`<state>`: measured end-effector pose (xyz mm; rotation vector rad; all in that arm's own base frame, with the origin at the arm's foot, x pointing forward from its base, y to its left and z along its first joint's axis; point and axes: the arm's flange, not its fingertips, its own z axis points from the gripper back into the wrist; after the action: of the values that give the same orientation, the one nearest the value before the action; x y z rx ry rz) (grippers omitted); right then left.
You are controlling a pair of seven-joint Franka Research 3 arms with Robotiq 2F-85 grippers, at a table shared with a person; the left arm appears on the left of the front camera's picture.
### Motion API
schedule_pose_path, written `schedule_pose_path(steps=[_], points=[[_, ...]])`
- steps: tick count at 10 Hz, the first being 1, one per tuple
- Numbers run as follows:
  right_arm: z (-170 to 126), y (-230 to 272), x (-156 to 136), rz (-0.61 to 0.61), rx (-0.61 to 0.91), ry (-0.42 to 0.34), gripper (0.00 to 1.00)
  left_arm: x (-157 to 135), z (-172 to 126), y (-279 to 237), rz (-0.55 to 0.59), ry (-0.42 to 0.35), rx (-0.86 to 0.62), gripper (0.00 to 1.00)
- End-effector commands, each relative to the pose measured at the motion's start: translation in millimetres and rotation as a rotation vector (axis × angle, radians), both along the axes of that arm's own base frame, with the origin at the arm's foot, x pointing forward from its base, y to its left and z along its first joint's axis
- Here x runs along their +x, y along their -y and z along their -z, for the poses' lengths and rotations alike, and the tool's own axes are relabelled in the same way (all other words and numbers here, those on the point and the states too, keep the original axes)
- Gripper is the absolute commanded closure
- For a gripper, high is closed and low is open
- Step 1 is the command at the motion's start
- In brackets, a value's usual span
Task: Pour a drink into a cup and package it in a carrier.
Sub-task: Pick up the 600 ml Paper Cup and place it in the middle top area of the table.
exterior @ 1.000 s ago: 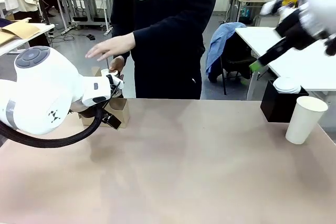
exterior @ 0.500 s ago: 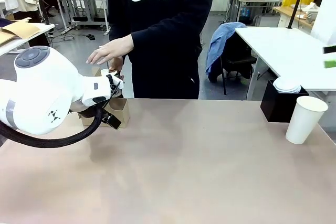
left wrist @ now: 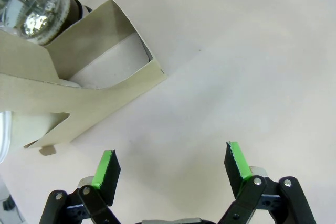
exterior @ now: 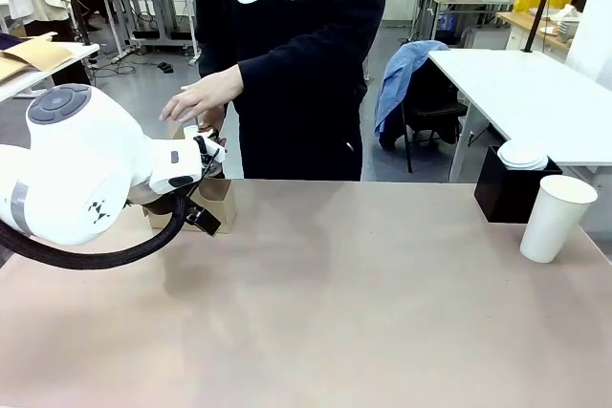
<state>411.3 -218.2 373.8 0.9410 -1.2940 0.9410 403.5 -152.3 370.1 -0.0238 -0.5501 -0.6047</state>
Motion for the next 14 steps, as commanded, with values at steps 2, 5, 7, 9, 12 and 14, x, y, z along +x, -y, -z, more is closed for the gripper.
schedule_pose_path(steps=[2, 5, 7, 9, 12, 14], points=[[-26.3, -2.5, -15.5, 0.034, -0.030, 0.043, 0.00, 0.1, -0.1, -0.4, 0.000, 0.000, -0.001, 0.00], [-26.3, -2.5, -15.5, 0.034, -0.030, 0.043, 0.00, 0.1, -0.1, -0.4, 0.000, 0.000, -0.001, 0.00], [-6.8, 23.5, -8.2, 0.058, 0.017, 0.120, 0.00, 0.1, -0.1, -0.4, 0.000, 0.000, -0.001, 0.00], [21.3, 39.2, -7.0, 0.073, 0.026, 0.184, 0.00, 0.1, -0.1, -0.4, 0.000, 0.000, -0.001, 0.00], [72.4, 40.3, 5.1, 0.011, 0.000, 0.149, 0.00, 0.1, -0.1, -0.4, 0.000, 0.000, -0.001, 0.00], [95.8, 30.7, 14.3, 0.035, -0.018, 0.103, 0.00, 0.1, -0.1, -0.4, 0.000, 0.000, -0.001, 0.00]])
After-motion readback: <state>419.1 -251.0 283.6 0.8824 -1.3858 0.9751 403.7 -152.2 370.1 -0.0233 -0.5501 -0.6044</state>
